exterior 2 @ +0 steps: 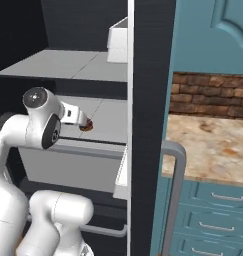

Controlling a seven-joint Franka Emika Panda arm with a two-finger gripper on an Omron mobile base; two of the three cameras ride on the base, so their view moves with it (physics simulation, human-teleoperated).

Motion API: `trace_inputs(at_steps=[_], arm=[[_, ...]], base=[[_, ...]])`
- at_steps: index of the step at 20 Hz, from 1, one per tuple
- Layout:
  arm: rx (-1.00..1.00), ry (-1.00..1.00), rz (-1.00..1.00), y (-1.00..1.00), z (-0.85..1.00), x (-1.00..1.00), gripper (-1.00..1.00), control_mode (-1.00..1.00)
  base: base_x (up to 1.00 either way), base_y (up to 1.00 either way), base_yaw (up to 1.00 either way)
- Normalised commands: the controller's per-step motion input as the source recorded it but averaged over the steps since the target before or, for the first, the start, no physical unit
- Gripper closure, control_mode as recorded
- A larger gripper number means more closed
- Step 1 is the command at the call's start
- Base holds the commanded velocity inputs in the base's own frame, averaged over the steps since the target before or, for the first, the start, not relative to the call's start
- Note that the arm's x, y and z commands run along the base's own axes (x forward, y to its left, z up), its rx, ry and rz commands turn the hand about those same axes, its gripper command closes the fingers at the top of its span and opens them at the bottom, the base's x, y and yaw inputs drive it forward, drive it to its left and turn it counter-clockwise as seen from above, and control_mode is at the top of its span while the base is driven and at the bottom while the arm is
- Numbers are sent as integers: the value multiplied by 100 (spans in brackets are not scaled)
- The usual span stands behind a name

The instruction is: Take the cupcake and cake from the fridge and place them on the empty tray on the dining counter.

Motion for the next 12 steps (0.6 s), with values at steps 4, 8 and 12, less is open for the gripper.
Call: trace_inputs(at_steps=[4, 8, 12], arm=[[1, 21, 0, 1, -41, 69, -100, -100], [0, 2, 0, 13, -47, 66, -100, -100], [0, 0, 0, 16, -60, 50, -100, -100]], base=[[0, 0, 0], [0, 0, 0], [0, 0, 0]])
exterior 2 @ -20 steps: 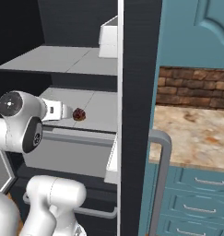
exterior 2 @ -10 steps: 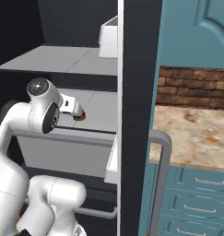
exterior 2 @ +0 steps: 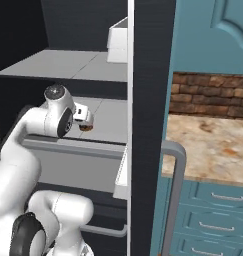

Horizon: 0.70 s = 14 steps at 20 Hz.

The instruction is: Take the cupcake and cake from the fridge and place them on the empty tray on the dining counter.

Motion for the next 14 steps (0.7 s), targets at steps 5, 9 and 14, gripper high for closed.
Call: trace_inputs(at_steps=[5, 9, 14], arm=[[1, 0, 0, 6, -39, 62, -100, -100], [0, 0, 0, 4, -33, 63, -100, -100], [0, 0, 0, 10, -35, 66, -100, -100]], base=[[0, 0, 0], [0, 0, 0], [0, 0, 0]])
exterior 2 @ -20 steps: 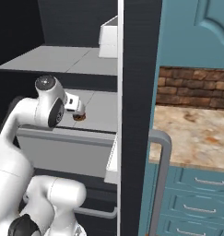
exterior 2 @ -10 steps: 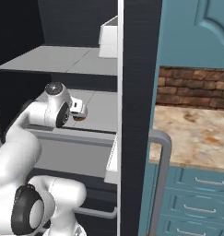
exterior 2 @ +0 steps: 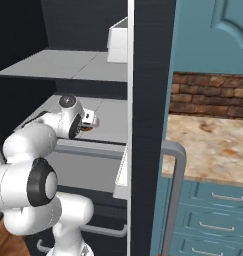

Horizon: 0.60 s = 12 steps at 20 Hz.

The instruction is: Take the cupcake and cake from the fridge and place them on the empty tray on the dining counter.

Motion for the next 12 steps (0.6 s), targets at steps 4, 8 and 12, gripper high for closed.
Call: trace_inputs(at_steps=[4, 8, 12], arm=[[0, 0, 0, 16, -33, 68, -100, -100], [0, 0, 0, 11, -34, 65, -100, -100], [0, 0, 0, 4, -35, 51, -100, -100]], base=[[0, 0, 0], [0, 0, 0], [0, 0, 0]])
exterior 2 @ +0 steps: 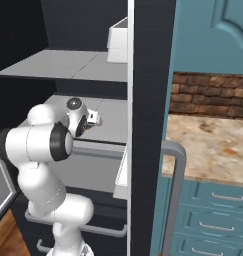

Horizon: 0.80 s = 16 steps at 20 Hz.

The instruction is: Take the cupcake and cake from the fridge and place them on the empty tray on the dining counter.

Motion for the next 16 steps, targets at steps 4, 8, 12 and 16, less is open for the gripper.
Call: trace_inputs(at_steps=[4, 8, 12, 16], arm=[[0, 0, 0, 4, -27, 16, 100, -100], [0, 0, 0, 0, 0, -16, 100, -100], [0, -1, 6, -4, 32, -93, 100, -100], [0, 2, 6, -20, 94, -100, 100, -100]], base=[[0, 0, 0], [0, 0, 0], [0, 0, 0], [0, 0, 0]])
